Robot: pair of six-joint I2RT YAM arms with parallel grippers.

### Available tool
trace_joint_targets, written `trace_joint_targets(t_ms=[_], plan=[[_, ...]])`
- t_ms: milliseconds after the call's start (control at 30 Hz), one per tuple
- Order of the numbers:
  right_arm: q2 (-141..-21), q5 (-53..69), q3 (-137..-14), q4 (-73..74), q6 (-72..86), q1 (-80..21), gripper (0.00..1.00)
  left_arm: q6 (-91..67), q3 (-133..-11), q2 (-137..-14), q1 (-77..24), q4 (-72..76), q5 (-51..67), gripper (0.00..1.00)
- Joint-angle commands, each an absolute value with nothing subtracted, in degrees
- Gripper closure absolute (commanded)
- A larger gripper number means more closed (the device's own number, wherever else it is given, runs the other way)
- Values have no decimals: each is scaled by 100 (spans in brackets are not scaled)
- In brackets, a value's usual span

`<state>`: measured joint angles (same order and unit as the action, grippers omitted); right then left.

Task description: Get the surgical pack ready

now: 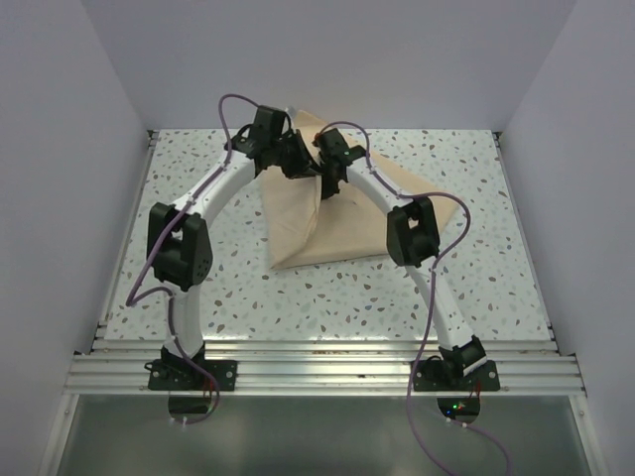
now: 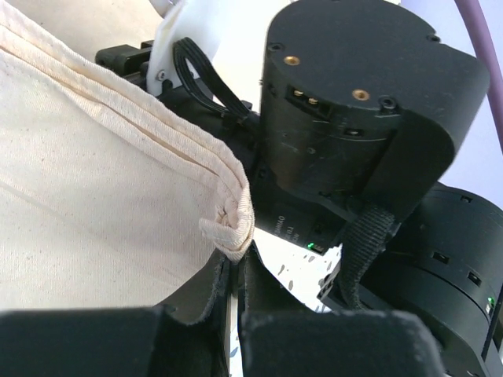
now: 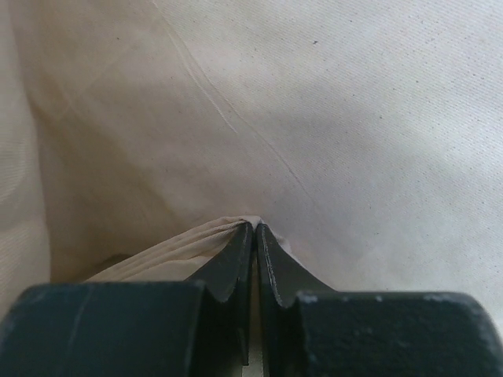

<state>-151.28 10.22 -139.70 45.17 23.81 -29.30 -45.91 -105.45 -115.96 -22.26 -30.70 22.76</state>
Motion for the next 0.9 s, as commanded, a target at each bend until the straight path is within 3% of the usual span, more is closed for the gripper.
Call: trace_joint_targets(t_ms=[0, 567, 867], plan=[[-15460, 1353, -13579, 4633, 2645, -2874, 93, -4623, -10968, -11715, -2232, -2716, 2408, 100], [-15680, 2381, -13579, 4491, 2997, -2637, 89, -4940, -11523, -12682, -2496, -2408, 2830, 100], [-15328, 2558, -13403, 4219, 3234, -2145, 75, -4852, -11505, -12797, -2540, -2514, 2839, 100]])
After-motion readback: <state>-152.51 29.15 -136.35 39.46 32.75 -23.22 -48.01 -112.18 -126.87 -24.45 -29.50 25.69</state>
